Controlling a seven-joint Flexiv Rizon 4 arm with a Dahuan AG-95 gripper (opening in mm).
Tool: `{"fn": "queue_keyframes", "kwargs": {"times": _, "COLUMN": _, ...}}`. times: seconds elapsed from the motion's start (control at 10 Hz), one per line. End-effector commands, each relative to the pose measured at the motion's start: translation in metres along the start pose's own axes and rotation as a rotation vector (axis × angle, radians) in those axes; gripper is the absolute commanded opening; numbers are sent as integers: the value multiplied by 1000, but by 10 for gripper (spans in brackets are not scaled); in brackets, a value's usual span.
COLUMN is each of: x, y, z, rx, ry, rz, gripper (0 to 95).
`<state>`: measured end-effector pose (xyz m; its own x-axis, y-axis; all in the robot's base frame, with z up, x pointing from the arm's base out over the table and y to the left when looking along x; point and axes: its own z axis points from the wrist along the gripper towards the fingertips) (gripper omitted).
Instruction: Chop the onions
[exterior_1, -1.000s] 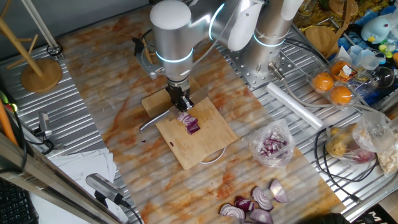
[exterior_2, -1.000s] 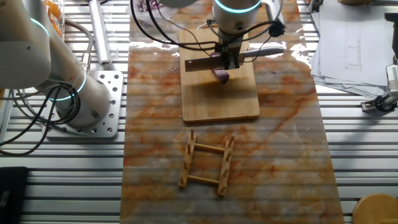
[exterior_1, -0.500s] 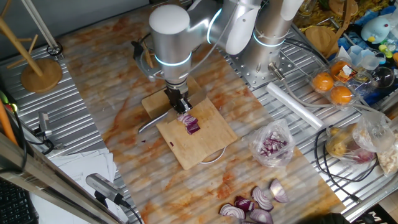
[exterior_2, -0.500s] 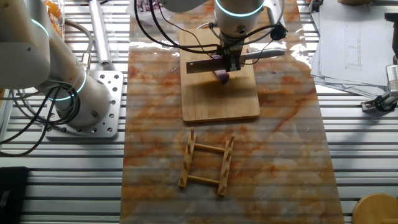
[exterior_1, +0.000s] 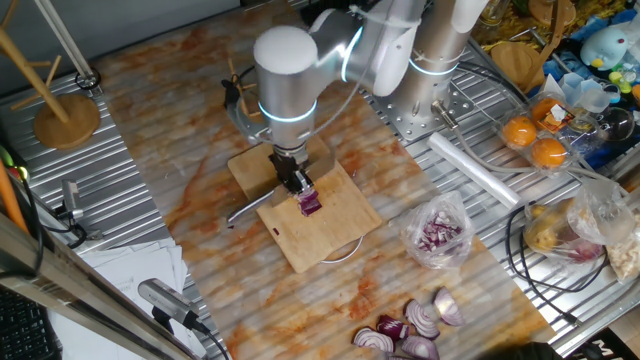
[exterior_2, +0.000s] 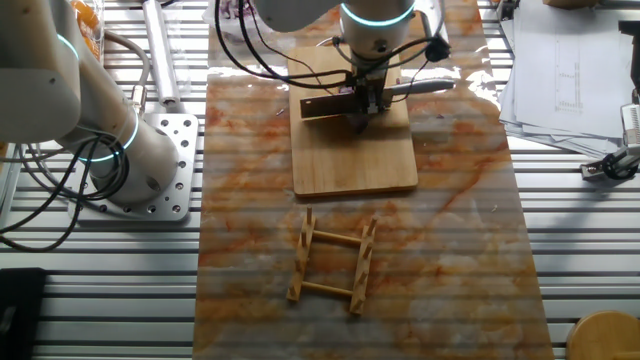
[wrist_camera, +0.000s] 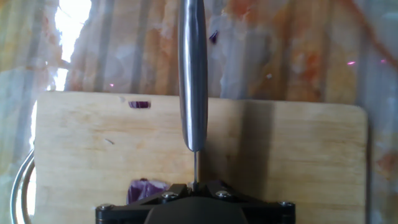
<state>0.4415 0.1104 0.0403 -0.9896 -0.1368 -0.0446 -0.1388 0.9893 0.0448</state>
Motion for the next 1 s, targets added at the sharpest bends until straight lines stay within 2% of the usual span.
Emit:
{"fn": "queue_keyframes", "kwargs": {"times": 0.1, "x": 0, "y": 1, "z": -1, "rx": -27, "ry": 5, "rz": 6, "gripper": 0}}
{"fn": "queue_keyframes", "kwargs": {"times": 0.3, "x": 2, "y": 1, "z": -7, "rx": -32, "ry": -5, "rz": 3, "gripper": 0}}
{"fn": "queue_keyframes", "kwargs": {"times": 0.6, "x": 3, "y": -7, "z": -25, "rx": -36, "ry": 11, "rz": -2, "gripper": 0}}
{"fn": "queue_keyframes", "kwargs": {"times": 1.0, "x": 0, "y": -12, "z": -23, "rx": -36, "ry": 11, "rz": -3, "gripper": 0}}
